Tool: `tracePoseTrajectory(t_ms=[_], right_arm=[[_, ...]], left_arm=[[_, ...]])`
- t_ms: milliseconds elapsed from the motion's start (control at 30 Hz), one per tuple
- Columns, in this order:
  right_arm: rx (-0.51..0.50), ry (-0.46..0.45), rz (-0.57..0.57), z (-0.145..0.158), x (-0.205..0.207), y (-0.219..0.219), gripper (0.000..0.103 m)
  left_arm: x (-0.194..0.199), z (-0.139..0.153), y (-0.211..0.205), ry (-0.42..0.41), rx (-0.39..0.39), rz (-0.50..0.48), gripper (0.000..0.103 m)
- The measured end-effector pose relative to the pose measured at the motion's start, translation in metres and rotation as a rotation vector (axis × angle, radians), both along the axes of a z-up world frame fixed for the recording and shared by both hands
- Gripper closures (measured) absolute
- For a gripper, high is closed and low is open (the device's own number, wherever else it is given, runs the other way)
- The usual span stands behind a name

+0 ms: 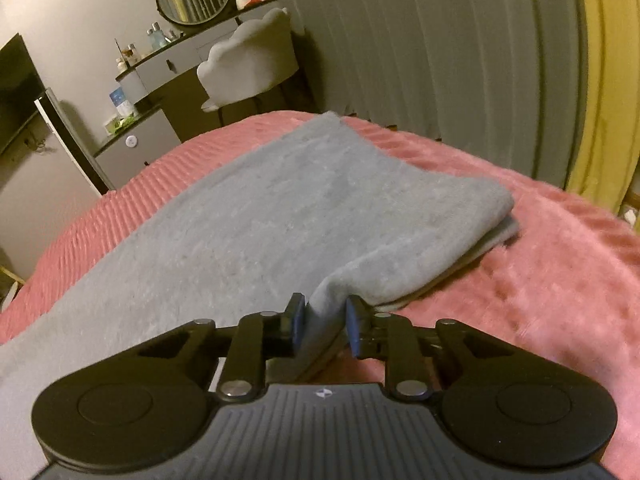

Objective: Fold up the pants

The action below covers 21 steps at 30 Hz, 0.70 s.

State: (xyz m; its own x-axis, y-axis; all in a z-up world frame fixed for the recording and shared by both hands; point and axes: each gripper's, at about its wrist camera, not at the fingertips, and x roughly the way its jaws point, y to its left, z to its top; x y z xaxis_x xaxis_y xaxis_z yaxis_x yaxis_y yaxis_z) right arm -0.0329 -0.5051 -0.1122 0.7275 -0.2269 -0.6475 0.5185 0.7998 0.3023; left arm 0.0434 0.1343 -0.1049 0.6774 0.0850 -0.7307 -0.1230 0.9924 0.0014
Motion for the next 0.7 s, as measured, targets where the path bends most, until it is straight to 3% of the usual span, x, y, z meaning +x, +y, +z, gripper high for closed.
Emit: tracePoseTrajectory(t_ms=[67, 200, 300, 367, 467, 567, 600, 633, 700], right_arm=[[-0.04, -0.005, -0.117, 0.006, -0.01, -0.009, 0.088], [0.055, 0.049, -0.239, -0.004, -0.023, -0.037, 0.086], [0.128, 0.016, -0.273, -0.009, -0.032, -0.047, 0.074], [0.176, 0.01, -0.278, -0.014, -0.033, -0.051, 0.053], [0.192, -0.016, -0.264, -0.016, -0.027, -0.05, 0.047], [0.207, -0.019, -0.233, -0.015, -0.014, -0.047, 0.05], [0.211, -0.027, -0.228, -0.013, -0.011, -0.047, 0.057], [0.216, -0.046, -0.215, -0.009, -0.007, -0.05, 0.073], [0.223, -0.084, -0.215, -0.007, -0.011, -0.051, 0.076]], left_arm=[[-0.005, 0.005, -0.001, -0.019, -0.017, 0.01, 0.045], [-0.003, 0.0, 0.004, 0.0, -0.015, 0.011, 0.041], [-0.004, -0.002, 0.004, -0.007, 0.006, -0.005, 0.039], [-0.008, -0.004, 0.004, -0.007, 0.014, -0.014, 0.036], [-0.008, -0.007, 0.0, -0.006, 0.046, -0.03, 0.035], [-0.01, -0.009, -0.002, -0.009, 0.058, -0.043, 0.032], [-0.01, -0.009, -0.002, -0.008, 0.061, -0.047, 0.032], [-0.011, -0.009, -0.002, -0.009, 0.062, -0.049, 0.032], [-0.011, -0.009, -0.001, -0.011, 0.051, -0.047, 0.031]])
